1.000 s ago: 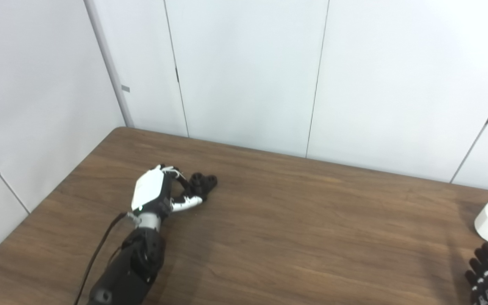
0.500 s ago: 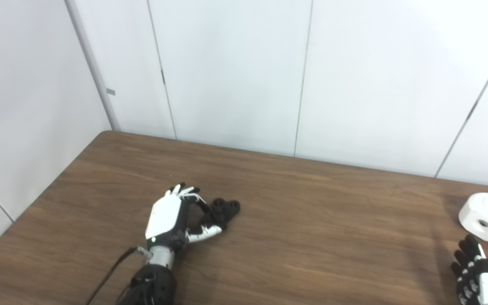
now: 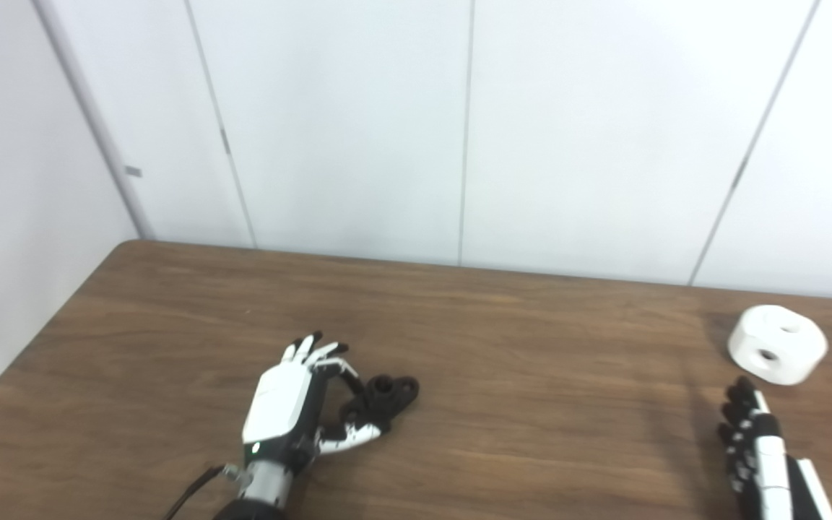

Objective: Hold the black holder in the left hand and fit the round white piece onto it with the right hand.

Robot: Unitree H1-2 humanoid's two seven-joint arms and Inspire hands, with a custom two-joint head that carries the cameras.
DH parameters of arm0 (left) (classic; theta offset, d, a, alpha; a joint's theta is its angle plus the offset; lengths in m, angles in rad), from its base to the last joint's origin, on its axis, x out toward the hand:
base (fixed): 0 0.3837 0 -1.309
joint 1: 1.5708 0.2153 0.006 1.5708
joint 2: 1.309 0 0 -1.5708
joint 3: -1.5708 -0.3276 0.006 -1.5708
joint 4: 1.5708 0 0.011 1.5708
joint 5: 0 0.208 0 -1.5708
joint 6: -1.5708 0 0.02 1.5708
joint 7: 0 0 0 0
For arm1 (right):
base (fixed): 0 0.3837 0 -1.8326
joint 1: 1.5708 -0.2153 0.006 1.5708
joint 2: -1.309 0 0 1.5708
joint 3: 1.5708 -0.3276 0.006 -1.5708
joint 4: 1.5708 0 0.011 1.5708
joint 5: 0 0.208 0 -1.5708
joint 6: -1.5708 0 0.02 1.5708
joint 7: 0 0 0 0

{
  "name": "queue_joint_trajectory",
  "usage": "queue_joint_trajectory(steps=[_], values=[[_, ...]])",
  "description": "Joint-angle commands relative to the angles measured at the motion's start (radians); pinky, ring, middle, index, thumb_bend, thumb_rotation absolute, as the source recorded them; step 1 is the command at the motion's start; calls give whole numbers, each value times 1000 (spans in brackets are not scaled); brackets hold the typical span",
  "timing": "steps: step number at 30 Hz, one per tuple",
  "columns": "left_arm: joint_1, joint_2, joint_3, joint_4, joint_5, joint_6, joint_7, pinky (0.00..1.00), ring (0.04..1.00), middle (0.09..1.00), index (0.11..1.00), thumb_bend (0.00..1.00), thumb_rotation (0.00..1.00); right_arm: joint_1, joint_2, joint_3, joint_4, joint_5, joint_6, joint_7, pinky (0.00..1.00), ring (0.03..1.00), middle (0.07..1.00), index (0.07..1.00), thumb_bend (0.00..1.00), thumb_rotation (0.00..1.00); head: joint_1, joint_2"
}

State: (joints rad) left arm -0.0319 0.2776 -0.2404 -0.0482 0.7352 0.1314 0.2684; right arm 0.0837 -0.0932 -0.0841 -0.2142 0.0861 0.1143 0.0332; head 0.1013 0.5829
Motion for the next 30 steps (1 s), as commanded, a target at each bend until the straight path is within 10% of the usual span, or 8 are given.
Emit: queue_joint_trajectory(steps=[1,30], values=[[44,-11,-22,-11,19,-30,-2,1000,973,841,486,522,48,-1,2,5,-37,-1,-7,2,1000,1000,987,998,563,1000,-4,4],[127,-48,-111,-162,8,-73,-209,1000,961,840,486,521,47,3,25,32,-203,-53,203,-23,1000,1000,983,983,622,1000,-108,156]])
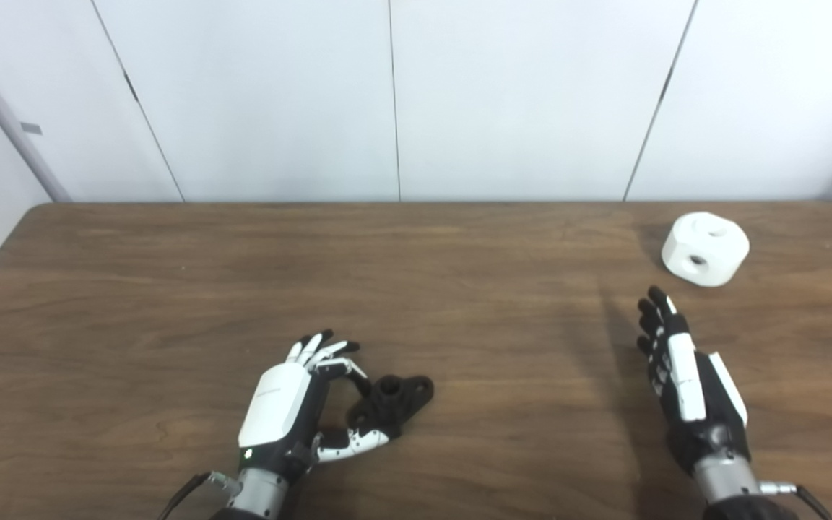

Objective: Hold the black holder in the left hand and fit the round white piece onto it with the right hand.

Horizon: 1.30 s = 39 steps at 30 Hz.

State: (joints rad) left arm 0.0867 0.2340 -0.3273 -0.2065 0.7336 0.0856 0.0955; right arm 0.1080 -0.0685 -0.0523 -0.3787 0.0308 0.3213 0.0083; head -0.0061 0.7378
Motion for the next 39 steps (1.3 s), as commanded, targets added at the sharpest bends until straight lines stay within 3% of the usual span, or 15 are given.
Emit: queue_joint_trajectory(steps=[1,17,20,27,31,39], values=[[7,-4,-29,1,14,-31,-34,1000,961,839,486,521,47,-23,0,0,-41,2,-1,2,1000,1000,983,983,623,1000,1,3],[4,-18,-28,27,42,-59,-4,1000,961,839,486,522,47,-30,-15,-24,-37,-5,-12,-8,1000,995,969,967,631,996,2,5],[2,-16,-21,31,36,-62,-2,1000,959,836,486,521,47,-39,-26,-33,-34,-24,-23,-19,1000,1000,971,944,581,861,-27,-4],[-3,0,-4,40,30,-82,-5,1000,949,826,486,521,46,-104,-137,-2,-41,-341,10,-79,881,912,913,856,653,581,-113,-21],[-4,11,5,45,27,-98,-2,1000,941,823,486,521,46,-151,-195,2,-51,-490,64,-86,928,920,902,832,688,559,-168,-27],[-3,20,31,51,6,-126,-6,1000,925,814,486,520,43,-230,-276,-33,-36,-594,90,-65,933,967,937,794,698,417,-220,-35]])
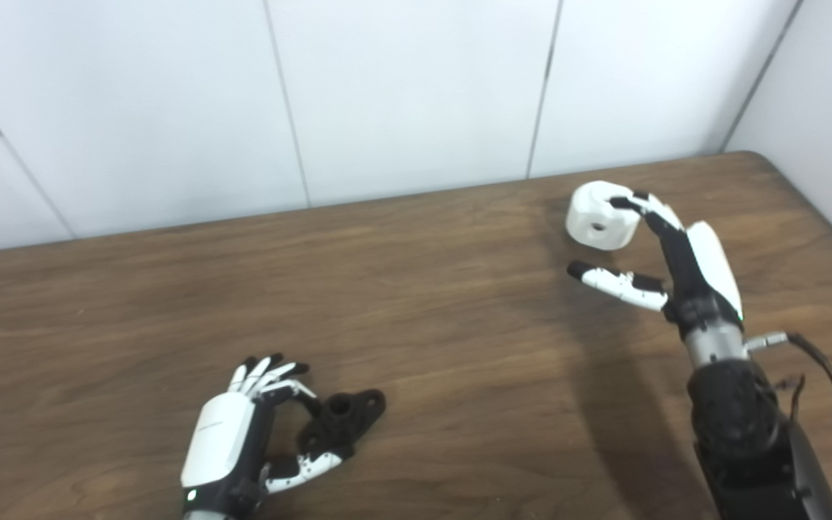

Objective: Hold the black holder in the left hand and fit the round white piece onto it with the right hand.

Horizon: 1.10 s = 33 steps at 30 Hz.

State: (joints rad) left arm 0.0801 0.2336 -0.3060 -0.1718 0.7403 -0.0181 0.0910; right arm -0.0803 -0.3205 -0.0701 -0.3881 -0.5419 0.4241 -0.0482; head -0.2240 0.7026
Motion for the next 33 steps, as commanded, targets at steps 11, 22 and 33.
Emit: queue_joint_trajectory(steps=[11,22,33], values=[[3,23,31,17,-1,-32,-21,1000,925,813,486,520,42,-163,-114,-48,82,-36,6,24,961,1000,964,779,815,412,-35,-3],[4,22,46,20,1,-43,-31,1000,921,813,486,520,43,-290,-207,22,281,-67,20,81,1000,1000,992,789,873,331,-47,-3],[3,21,54,20,-2,-47,-35,1000,922,811,486,519,42,-380,-218,96,445,-122,45,140,998,1000,993,827,917,318,-48,-5]])
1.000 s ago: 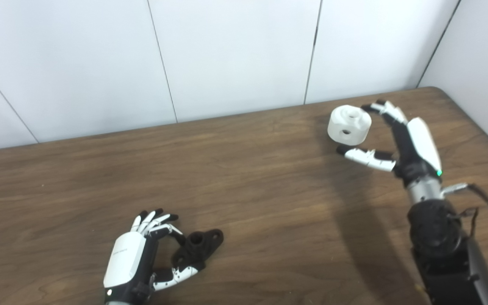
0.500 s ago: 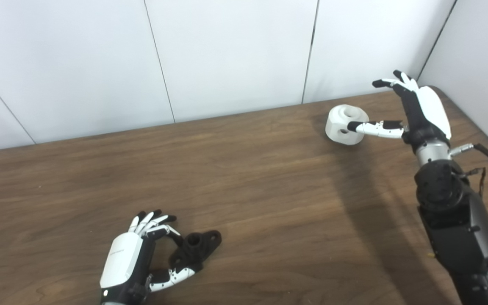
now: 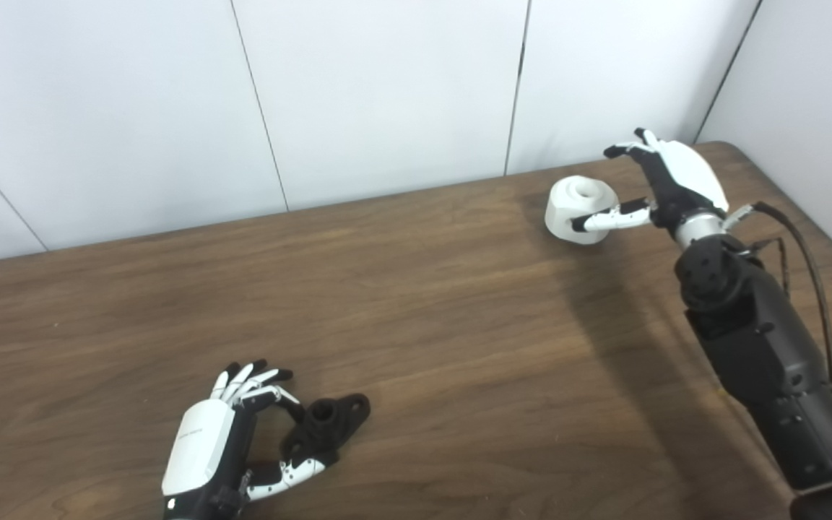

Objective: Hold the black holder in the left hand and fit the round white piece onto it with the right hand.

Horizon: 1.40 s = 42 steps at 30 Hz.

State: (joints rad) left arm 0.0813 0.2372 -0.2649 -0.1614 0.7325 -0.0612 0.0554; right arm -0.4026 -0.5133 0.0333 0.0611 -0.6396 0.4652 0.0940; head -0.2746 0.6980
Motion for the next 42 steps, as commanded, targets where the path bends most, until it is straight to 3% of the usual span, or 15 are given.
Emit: queue_joint_trajectory(steps=[1,15,24,42], values=[[1,18,13,11,6,-4,1,1000,921,810,486,519,42,-63,-23,-6,6,-30,4,1,999,1000,995,830,920,322,3,0],[-1,18,20,22,4,-18,2,1000,922,812,486,519,42,-121,6,-15,101,-43,4,9,1000,1000,982,820,882,331,2,-9],[-2,16,26,28,2,-19,-3,1000,920,810,486,519,42,-143,23,-20,107,-52,3,-13,1000,1000,968,791,869,325,0,-13],[-1,13,35,13,6,-16,-18,1000,920,811,485,519,41,-143,15,-29,143,-82,4,21,1000,1000,965,752,843,327,-4,-14]])
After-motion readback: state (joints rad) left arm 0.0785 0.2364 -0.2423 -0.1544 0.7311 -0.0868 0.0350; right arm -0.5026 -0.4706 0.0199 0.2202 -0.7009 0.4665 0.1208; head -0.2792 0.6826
